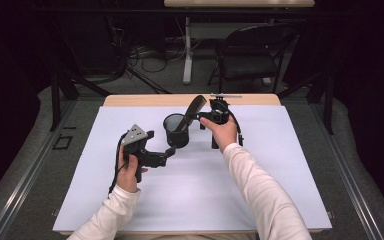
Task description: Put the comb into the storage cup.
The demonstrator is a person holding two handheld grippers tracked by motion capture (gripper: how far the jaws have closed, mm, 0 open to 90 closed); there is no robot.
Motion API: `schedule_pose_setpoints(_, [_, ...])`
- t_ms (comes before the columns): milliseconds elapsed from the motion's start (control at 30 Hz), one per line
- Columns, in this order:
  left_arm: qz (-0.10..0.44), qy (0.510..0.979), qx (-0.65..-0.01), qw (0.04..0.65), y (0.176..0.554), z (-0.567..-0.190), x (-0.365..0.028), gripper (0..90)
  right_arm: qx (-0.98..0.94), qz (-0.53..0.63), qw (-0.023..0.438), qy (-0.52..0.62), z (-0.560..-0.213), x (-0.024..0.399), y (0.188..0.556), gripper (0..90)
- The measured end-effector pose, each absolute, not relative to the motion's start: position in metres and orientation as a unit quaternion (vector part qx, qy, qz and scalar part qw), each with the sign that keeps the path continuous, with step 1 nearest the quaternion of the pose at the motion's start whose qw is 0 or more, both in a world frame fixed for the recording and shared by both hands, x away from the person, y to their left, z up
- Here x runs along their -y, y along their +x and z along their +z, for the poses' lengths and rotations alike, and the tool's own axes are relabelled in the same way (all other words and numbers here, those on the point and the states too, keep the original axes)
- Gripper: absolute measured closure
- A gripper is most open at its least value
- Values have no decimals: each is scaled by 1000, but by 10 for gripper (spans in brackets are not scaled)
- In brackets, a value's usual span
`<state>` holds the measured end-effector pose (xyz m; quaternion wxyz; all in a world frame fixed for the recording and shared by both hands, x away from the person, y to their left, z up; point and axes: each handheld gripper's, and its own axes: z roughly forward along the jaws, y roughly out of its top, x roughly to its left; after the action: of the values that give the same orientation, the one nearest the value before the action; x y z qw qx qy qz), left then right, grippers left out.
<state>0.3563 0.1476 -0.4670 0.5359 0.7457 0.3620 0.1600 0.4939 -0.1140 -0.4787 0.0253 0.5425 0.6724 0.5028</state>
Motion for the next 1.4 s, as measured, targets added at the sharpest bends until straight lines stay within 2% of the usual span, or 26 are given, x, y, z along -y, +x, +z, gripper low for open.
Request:
schedule_pose_setpoints(767, [159, 745, -363, 536, 357, -467, -148, 4, -724, 478, 29, 496, -472, 128, 482, 364])
schedule_pose_setpoints(1067, [160, 745, -363, 536, 357, -467, -149, 4, -720, 501, 42, 479, -464, 142, 474, 316])
schedule_pose_setpoints(1400, [159, 744, -365, 536, 358, -466, -151, 4, -750, 479, 95, 447, -455, 153, 465, 193])
